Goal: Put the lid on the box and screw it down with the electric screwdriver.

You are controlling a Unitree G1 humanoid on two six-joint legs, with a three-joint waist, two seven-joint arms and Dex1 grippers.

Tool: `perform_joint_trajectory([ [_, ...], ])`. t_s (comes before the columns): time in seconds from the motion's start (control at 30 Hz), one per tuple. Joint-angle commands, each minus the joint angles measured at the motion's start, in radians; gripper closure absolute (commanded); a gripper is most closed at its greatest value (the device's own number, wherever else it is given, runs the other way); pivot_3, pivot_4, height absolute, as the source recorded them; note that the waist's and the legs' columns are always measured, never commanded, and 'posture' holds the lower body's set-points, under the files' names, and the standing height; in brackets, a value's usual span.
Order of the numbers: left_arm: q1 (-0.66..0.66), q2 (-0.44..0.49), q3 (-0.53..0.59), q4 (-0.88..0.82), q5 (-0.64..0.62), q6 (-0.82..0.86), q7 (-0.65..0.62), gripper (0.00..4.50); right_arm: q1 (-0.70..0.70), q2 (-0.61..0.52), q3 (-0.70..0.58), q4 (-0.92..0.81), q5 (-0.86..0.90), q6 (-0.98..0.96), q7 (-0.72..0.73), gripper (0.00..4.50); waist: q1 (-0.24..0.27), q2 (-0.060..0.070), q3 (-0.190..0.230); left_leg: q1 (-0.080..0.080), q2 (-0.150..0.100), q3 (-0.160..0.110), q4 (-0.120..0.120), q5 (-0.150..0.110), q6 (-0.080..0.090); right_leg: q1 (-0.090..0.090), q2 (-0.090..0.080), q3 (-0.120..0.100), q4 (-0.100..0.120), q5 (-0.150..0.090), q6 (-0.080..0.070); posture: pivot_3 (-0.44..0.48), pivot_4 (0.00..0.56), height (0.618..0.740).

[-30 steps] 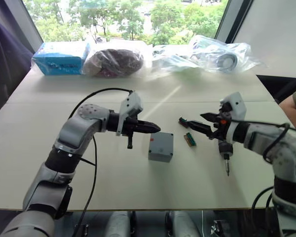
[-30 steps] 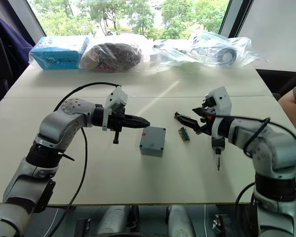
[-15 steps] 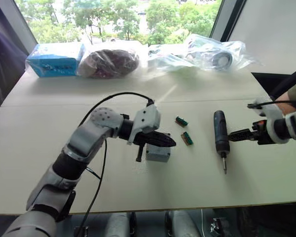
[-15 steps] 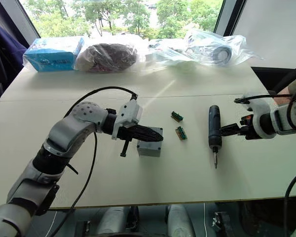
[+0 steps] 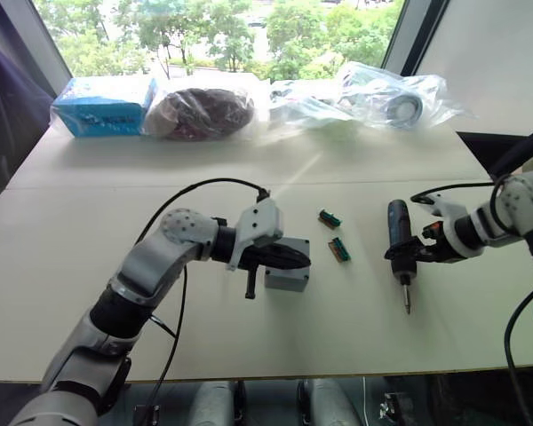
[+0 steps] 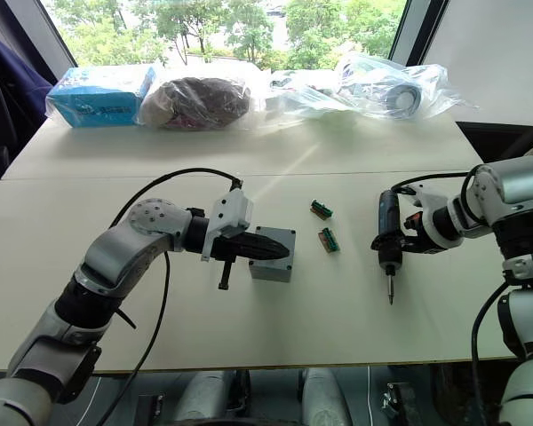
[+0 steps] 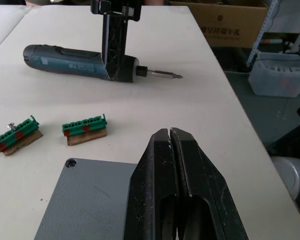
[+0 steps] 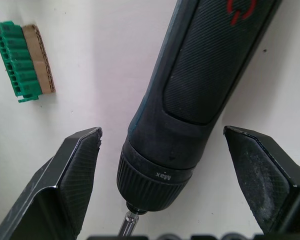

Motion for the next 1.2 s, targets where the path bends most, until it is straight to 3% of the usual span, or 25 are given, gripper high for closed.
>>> perform_joint_trajectory([
  [0.03, -0.004, -0.014, 0.024, -0.032, -0.016, 0.000, 0.024, 4.50, -0.007, 0.023, 0.080, 0.009, -0.080, -0.056, 0.051, 1.01, -0.001, -0.001, 0.000, 0.000, 0.000, 0.000, 0.000, 0.000, 0.000, 0.000, 0.000, 0.000, 0.000, 0.000, 0.000, 0.000, 0.150, 0.740],
  [0.2, 0.000, -0.016, 0.025, -0.028, -0.017, -0.002, 0.036, 4.50, -0.030, 0.047, 0.140, 0.069, -0.183, -0.106, 0.102, 2.63, -0.004, -0.004, -0.002, 0.001, 0.000, 0.000, 0.000, 0.000, 0.000, 0.002, 0.000, 0.000, 0.000, 0.000, 0.000, 0.000, 0.150, 0.740],
  [0.23, 0.004, -0.015, 0.025, -0.030, -0.017, -0.003, 0.038, 4.50, -0.039, 0.058, 0.141, 0.098, -0.202, -0.100, 0.101, 2.76, -0.006, -0.005, -0.003, 0.002, 0.000, 0.000, 0.000, 0.000, 0.000, 0.002, 0.001, 0.000, 0.000, 0.000, 0.000, 0.000, 0.150, 0.740],
  [0.43, 0.001, -0.012, 0.040, 0.017, -0.007, -0.017, 0.049, 4.50, -0.104, 0.085, 0.073, 0.199, -0.262, -0.138, 0.125, 2.76, -0.006, -0.009, -0.005, 0.004, 0.001, -0.001, 0.001, 0.000, 0.000, 0.005, 0.000, -0.001, 0.000, 0.000, 0.000, 0.000, 0.150, 0.740],
  [0.53, -0.007, 0.001, 0.066, 0.069, -0.006, -0.027, 0.041, 4.50, -0.194, 0.098, -0.073, 0.294, -0.287, -0.220, 0.060, 2.76, -0.006, -0.005, -0.003, 0.004, 0.000, 0.000, 0.001, 0.000, 0.000, 0.005, 0.000, 0.000, 0.000, 0.002, 0.000, 0.000, 0.150, 0.740],
  [0.63, -0.016, 0.014, 0.091, 0.130, -0.012, -0.032, 0.024, 4.50, -0.246, 0.117, -0.277, 0.283, -0.256, -0.349, -0.006, 2.76, -0.004, 0.001, 0.001, 0.000, -0.001, 0.004, 0.001, 0.002, -0.004, -0.002, -0.001, 0.002, 0.001, 0.002, 0.002, 0.000, 0.150, 0.740],
  [0.7, -0.021, 0.004, 0.098, 0.168, -0.019, -0.027, 0.019, 4.50, -0.197, 0.143, -0.424, 0.155, -0.180, -0.438, 0.019, 2.76, -0.004, 0.002, 0.001, -0.004, 0.000, 0.005, -0.001, 0.004, -0.007, -0.007, 0.000, 0.002, 0.001, 0.002, 0.002, 0.000, 0.150, 0.740],
  [0.8, -0.022, -0.006, 0.084, 0.219, 0.001, -0.042, 0.007, 4.50, -0.053, 0.264, -0.657, -0.111, -0.105, -0.628, -0.066, 2.76, -0.003, 0.001, 0.001, -0.008, 0.003, 0.004, -0.002, 0.005, -0.008, -0.009, 0.003, 0.001, 0.000, 0.002, 0.002, 0.000, 0.150, 0.740],
  [0.9, -0.036, -0.017, 0.072, 0.231, 0.008, -0.027, 0.006, 4.50, 0.117, 0.408, -0.767, -0.437, 0.002, -0.643, -0.134, 2.76, 0.002, 0.001, 0.001, -0.008, 0.004, 0.003, -0.001, 0.005, -0.009, -0.008, 0.004, 0.000, 0.001, 0.002, 0.002, 0.000, 0.150, 0.740],
  [1.03, -0.052, -0.011, 0.064, 0.220, -0.001, 0.000, -0.018, 4.50, 0.273, 0.570, -0.759, -0.743, 0.112, -0.675, -0.187, 2.76, 0.016, 0.001, 0.001, -0.009, 0.004, 0.002, 0.001, 0.006, -0.010, -0.008, 0.003, -0.001, 0.001, 0.002, 0.002, 0.000, 0.150, 0.740],
  [1.2, -0.064, -0.002, 0.015, 0.237, 0.050, -0.017, -0.029, 4.50, 0.416, 0.668, -0.638, -0.878, 0.055, -0.770, -0.224, 2.76, 0.020, 0.001, 0.001, -0.009, 0.002, 0.001, 0.002, 0.006, -0.010, -0.008, 0.003, 0.000, 0.001, 0.002, 0.002, 0.000, 0.150, 0.740],
])
